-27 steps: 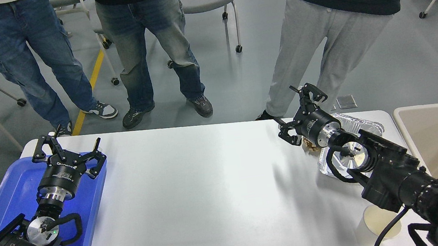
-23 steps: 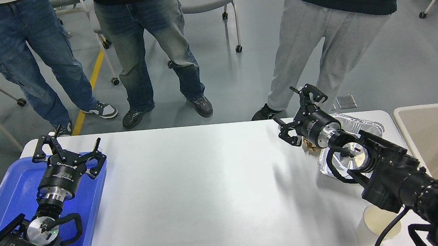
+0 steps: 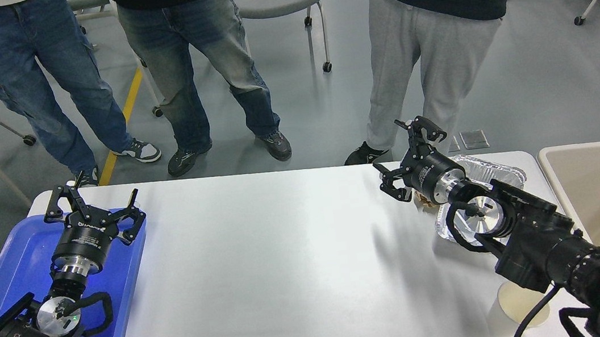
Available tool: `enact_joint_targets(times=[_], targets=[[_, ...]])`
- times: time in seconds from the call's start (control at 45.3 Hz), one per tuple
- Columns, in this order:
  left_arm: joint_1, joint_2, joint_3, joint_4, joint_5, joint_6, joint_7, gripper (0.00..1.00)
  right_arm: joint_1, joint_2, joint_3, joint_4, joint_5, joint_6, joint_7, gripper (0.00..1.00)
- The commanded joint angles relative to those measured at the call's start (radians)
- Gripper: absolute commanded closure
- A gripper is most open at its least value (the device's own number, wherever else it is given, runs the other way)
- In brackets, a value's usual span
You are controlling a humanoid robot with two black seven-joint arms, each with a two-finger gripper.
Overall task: Tidy desktop
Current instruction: 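Raise the right gripper up and away from the foil tray, then move the right gripper down toward the small white paper cup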
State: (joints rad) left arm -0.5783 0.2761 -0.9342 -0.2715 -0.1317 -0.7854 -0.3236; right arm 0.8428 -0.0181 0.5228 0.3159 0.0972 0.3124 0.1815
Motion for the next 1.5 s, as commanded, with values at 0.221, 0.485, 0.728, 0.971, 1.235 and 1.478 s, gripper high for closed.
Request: enact_joint_targets(times=[0.221, 0.485, 0.728, 0.971, 1.235, 1.478], targets=[[0.0, 0.0, 0.0, 0.0, 0.0, 0.0, 0.0, 0.0, 0.007, -0.15, -0.072, 0.051, -0.025, 0.005, -0.008, 0.0], [0.0, 0.0, 0.0, 0.0, 0.0, 0.0, 0.0, 0.0, 0.007, -0.457, -0.145, 0.333, -0.028, 0.005, -0.008, 0.0], [0.0, 0.0, 0.0, 0.0, 0.0, 0.0, 0.0, 0.0, 0.01, -0.712, -0.185, 0.567, -0.143, 0.007, -0.008, 0.0], [0.0, 0.0, 0.0, 0.0, 0.0, 0.0, 0.0, 0.0, 0.001, -0.951, -0.242, 0.764, -0.342, 0.06, -0.007, 0.0], [0.0, 0.0, 0.0, -0.002, 0.0, 0.0, 0.0, 0.0, 0.015, -1.174, -0.323, 1.064, -0.588, 0.09, -0.005, 0.0], [0.0, 0.0, 0.0, -0.002, 0.0, 0.0, 0.0, 0.0, 0.015, -1.235, -0.428, 1.213, -0.908, 0.079, -0.002, 0.0]])
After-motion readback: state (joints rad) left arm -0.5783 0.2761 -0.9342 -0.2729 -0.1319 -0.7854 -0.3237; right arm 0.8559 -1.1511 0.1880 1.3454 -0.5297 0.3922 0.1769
